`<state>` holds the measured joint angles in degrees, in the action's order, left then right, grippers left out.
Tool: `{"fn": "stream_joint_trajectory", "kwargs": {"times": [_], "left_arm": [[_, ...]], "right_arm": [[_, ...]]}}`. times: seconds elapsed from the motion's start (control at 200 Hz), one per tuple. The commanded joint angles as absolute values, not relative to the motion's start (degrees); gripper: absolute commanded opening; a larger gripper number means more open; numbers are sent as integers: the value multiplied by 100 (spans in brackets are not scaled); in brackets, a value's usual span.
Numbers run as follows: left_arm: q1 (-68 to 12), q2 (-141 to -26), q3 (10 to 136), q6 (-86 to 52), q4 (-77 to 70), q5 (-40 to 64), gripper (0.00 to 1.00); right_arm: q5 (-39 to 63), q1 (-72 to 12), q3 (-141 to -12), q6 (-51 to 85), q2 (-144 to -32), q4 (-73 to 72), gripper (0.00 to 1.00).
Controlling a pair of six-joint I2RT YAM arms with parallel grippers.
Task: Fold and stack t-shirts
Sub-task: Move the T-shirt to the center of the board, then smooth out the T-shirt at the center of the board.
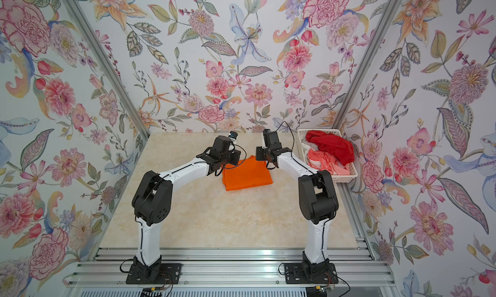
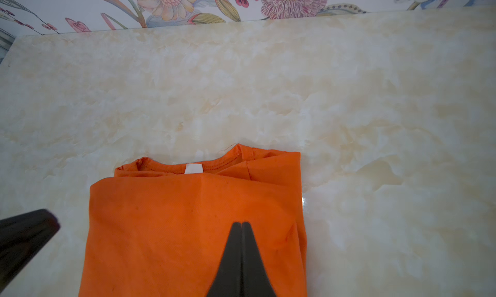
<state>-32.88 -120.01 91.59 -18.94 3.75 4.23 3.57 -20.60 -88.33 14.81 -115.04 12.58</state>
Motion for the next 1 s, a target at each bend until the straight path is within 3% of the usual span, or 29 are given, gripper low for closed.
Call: {"fn": "stream_joint_trajectory", "kwargs": {"times": [0.0, 0.425, 0.765, 0.995], "left_arm": [[-3235, -12320, 9393, -2067, 891, 382, 0], [-3094, -13193, 10225, -1916, 1392, 108, 0], [-2694, -13864, 10970, -1892, 1736, 53, 0], [-2493, -13924, 11338, -1940, 1947, -119, 0]], "right_arm": [[697, -2020, -9070, 1685, -11910, 1863, 0], [507, -1927, -9866, 1756, -12691, 2595, 0], [240, -1770, -11692, 1615, -13971, 3500, 0], [388, -1762, -12037, 1440, -13927, 3121, 1]]}}
